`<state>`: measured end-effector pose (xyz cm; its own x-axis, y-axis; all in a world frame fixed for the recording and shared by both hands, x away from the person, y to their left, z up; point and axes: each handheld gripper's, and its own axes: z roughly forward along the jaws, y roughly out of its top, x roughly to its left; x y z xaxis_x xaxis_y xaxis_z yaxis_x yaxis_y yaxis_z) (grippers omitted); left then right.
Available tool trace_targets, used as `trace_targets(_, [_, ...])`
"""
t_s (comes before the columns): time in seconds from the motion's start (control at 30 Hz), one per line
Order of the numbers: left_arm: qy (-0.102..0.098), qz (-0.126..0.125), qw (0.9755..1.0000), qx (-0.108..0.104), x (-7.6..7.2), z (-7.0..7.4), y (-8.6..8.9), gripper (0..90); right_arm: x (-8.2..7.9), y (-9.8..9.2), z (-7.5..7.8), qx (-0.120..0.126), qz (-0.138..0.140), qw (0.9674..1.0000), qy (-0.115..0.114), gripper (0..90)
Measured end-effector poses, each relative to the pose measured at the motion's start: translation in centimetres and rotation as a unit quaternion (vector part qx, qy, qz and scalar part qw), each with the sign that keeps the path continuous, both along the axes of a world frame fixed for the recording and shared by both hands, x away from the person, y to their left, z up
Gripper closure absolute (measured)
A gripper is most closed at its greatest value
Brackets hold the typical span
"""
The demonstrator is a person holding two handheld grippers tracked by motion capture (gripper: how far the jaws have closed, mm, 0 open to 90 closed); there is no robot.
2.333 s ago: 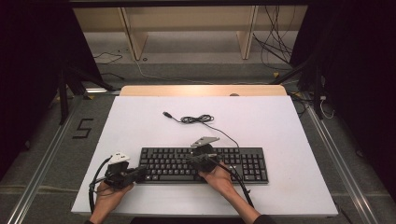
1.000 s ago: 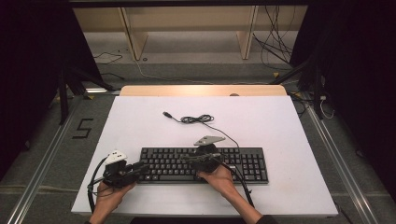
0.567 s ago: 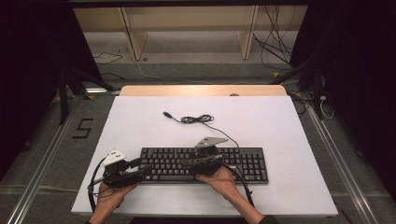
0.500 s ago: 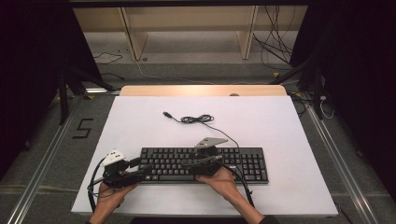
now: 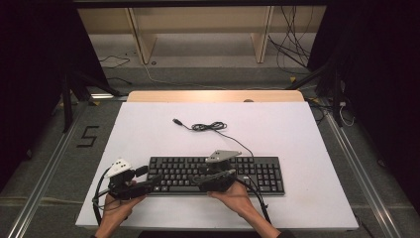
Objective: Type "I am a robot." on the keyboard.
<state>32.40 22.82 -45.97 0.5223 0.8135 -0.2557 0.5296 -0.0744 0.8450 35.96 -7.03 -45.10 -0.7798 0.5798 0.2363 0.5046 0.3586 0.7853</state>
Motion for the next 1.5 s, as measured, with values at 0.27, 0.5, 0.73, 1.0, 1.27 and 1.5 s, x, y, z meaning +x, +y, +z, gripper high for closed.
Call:
trace_targets(0.27, [-0.012,-0.007,0.9999,-0.003,-0.2,0.2,-0.1,29.9,-0.7,0.1,-0.2,-0.005,0.017,0.9999,0.001,66.2])
trace_targets(0.5, [-0.018,-0.013,0.9997,-0.006,-0.3,0.2,-0.2,29.6,-1.3,0.6,-0.9,-0.025,0.029,0.9993,0.004,80.3])
trace_targets(0.73, [-0.028,-0.023,0.9992,-0.014,-0.5,0.3,-0.4,29.6,-1.3,0.6,-0.9,-0.025,0.029,0.9993,0.004,85.1])
trace_targets(1.0, [-0.028,-0.023,0.9992,-0.014,-0.5,0.3,-0.4,27.3,-1.4,1.2,-2.5,-0.058,0.03,0.9978,0.011,90.0])
trace_targets(1.27, [-0.029,-0.024,0.9992,-0.015,-0.5,0.3,-0.4,27.1,-1.4,1.3,-2.8,-0.064,0.031,0.9974,0.014,90.0])
trace_targets(1.5, [-0.029,-0.024,0.9992,-0.015,-0.5,0.3,-0.4,27.1,-1.4,1.5,-3.1,-0.076,0.031,0.9966,0.011,90.0])
